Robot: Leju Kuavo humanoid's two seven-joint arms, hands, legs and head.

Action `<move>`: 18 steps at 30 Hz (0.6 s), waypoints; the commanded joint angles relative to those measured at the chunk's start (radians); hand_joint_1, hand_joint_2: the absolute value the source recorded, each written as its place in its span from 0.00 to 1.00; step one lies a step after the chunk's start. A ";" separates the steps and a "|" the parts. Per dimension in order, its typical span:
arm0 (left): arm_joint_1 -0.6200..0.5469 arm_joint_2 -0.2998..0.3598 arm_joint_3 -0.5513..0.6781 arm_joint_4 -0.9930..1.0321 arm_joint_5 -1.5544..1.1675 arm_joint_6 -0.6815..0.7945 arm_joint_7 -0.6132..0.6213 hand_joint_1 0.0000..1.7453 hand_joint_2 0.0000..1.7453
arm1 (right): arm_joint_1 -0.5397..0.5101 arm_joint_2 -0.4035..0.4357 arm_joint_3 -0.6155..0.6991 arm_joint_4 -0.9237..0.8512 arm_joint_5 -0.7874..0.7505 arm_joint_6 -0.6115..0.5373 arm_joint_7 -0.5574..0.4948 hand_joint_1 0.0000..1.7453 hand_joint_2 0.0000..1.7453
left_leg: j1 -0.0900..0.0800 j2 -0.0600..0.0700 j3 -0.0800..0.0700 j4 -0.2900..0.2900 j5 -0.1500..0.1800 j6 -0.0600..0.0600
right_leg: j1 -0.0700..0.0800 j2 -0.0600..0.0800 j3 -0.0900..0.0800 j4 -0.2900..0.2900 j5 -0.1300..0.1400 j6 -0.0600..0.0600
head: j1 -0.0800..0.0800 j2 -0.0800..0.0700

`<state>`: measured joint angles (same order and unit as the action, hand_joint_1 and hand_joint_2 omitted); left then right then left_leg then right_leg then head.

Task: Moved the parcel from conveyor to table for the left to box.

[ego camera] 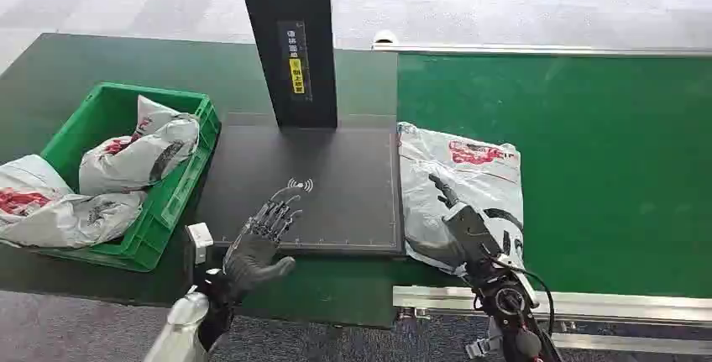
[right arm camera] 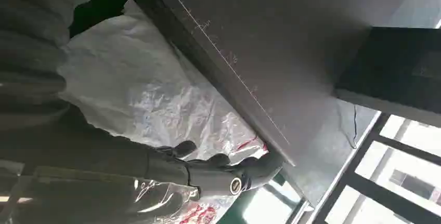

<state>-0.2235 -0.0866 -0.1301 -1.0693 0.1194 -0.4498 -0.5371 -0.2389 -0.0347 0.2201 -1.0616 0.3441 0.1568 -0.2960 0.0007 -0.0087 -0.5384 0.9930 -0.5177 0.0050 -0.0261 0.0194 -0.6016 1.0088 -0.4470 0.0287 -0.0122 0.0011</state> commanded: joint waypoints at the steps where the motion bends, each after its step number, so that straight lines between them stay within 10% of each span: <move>1: -0.012 0.013 -0.001 0.042 -0.004 0.000 0.008 0.00 1.00 | -0.043 -0.012 0.036 0.074 -0.002 0.003 0.005 0.00 1.00 | 0.000 0.001 0.002 -0.001 0.000 -0.001 | 0.000 0.000 0.001 -0.001 0.000 -0.002 | 0.000 0.000; 9: 0.005 0.012 0.013 0.020 -0.005 0.012 0.012 0.00 1.00 | -0.073 -0.021 0.052 0.113 0.019 0.002 0.002 0.00 1.00 | 0.000 0.002 0.002 -0.002 0.000 -0.001 | 0.000 0.000 0.002 -0.001 0.000 -0.002 | 0.000 0.000; 13: 0.036 0.012 0.030 -0.028 -0.006 0.016 0.036 0.00 1.00 | -0.120 -0.044 0.082 0.181 0.301 -0.265 0.223 0.00 1.00 | 0.000 0.004 0.004 -0.003 0.000 -0.001 | 0.000 0.002 0.003 -0.002 0.001 -0.003 | 0.000 0.000; 18: -0.026 -0.010 0.019 0.028 -0.014 0.010 0.075 0.00 1.00 | -0.170 -0.058 0.030 0.436 0.490 -0.169 0.487 0.00 1.00 | 0.000 0.000 0.004 -0.002 0.001 -0.001 | 0.001 -0.002 0.004 -0.003 0.000 -0.002 | 0.000 0.000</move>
<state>-0.1971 -0.0858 -0.1221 -1.0971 0.1152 -0.4352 -0.5013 -0.3032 -0.0630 0.2476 -0.9826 0.6759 -0.0954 -0.0432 0.0006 -0.0088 -0.5382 0.9930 -0.5177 0.0050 -0.0261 0.0191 -0.6014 1.0088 -0.4470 0.0287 -0.0118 0.0011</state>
